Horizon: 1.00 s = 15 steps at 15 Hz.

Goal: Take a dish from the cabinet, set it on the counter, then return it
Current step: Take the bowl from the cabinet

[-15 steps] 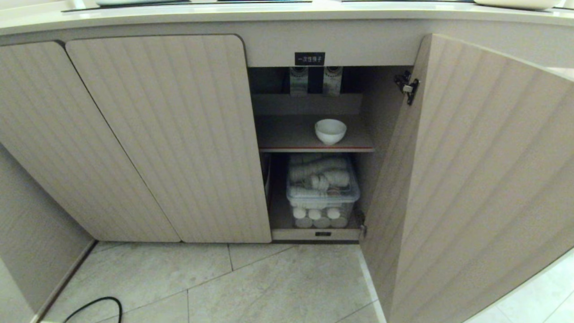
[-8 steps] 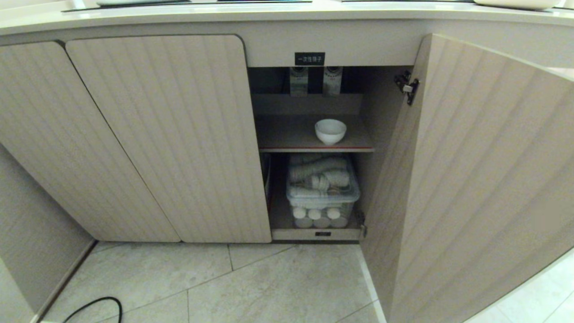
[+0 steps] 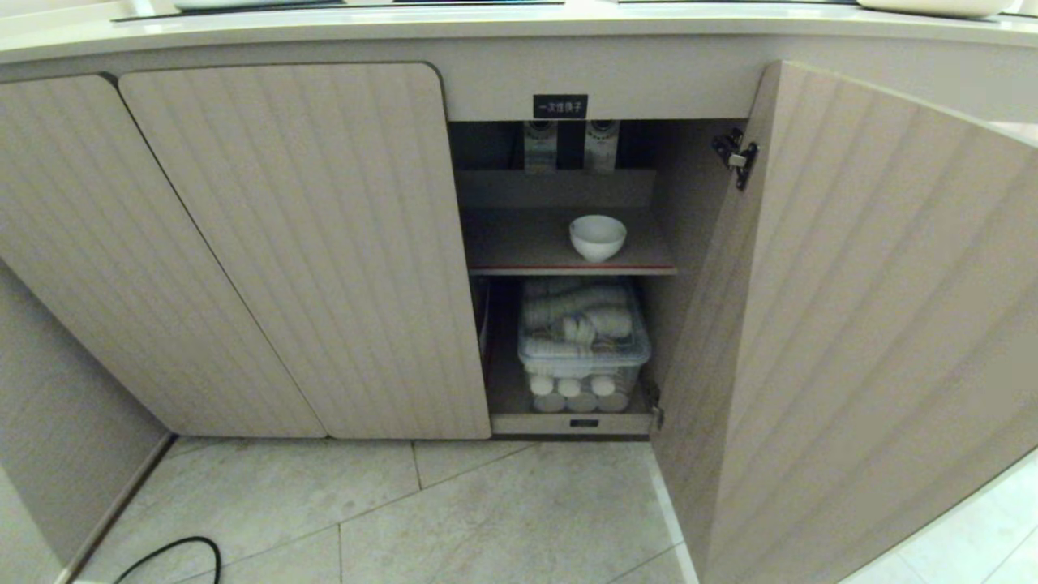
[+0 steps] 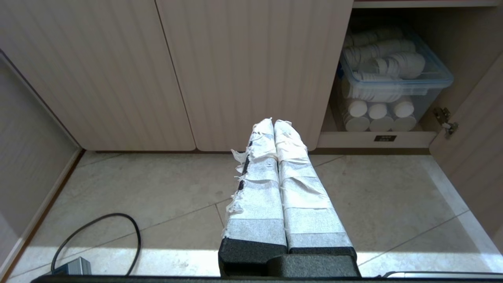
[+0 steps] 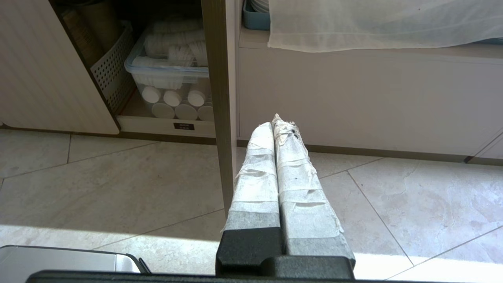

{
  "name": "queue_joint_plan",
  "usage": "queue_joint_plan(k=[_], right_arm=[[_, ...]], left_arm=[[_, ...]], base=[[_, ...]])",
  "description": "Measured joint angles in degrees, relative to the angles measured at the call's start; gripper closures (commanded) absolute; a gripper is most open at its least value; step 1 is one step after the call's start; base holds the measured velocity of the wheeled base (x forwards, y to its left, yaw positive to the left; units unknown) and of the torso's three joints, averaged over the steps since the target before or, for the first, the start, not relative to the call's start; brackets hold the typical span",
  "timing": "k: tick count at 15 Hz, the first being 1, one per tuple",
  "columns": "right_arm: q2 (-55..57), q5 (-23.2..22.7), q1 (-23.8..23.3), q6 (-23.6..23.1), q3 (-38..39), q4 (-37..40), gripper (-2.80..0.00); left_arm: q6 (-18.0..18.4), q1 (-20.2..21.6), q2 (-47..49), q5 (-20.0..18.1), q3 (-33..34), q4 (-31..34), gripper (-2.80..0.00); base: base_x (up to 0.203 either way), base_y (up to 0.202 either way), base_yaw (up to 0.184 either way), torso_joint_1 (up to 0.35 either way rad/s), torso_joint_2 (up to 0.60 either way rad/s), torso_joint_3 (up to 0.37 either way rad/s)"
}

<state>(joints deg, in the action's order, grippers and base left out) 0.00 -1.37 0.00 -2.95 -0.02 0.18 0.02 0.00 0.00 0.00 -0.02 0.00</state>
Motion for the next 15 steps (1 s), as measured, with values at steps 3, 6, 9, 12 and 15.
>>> queue_joint_plan(k=[3,6,9,12,15], right_arm=[[0.0,0.0,0.0,0.0,0.0,0.0,0.0],[0.0,0.0,0.0,0.0,0.0,0.0,0.0],[0.0,0.0,0.0,0.0,0.0,0.0,0.0],[0.0,0.0,0.0,0.0,0.0,0.0,0.0],[0.0,0.0,0.0,0.0,0.0,0.0,0.0]], left_arm=[[0.0,0.0,0.0,0.0,0.0,0.0,0.0],[0.0,0.0,0.0,0.0,0.0,0.0,0.0],[0.0,0.0,0.0,0.0,0.0,0.0,0.0],[0.0,0.0,0.0,0.0,0.0,0.0,0.0],[0.0,0.0,0.0,0.0,0.0,0.0,0.0]], base=[[0.0,0.0,0.0,0.0,0.0,0.0],[0.0,0.0,0.0,0.0,0.0,0.0],[0.0,0.0,0.0,0.0,0.0,0.0],[0.0,0.0,0.0,0.0,0.0,0.0],[0.0,0.0,0.0,0.0,0.0,0.0]])
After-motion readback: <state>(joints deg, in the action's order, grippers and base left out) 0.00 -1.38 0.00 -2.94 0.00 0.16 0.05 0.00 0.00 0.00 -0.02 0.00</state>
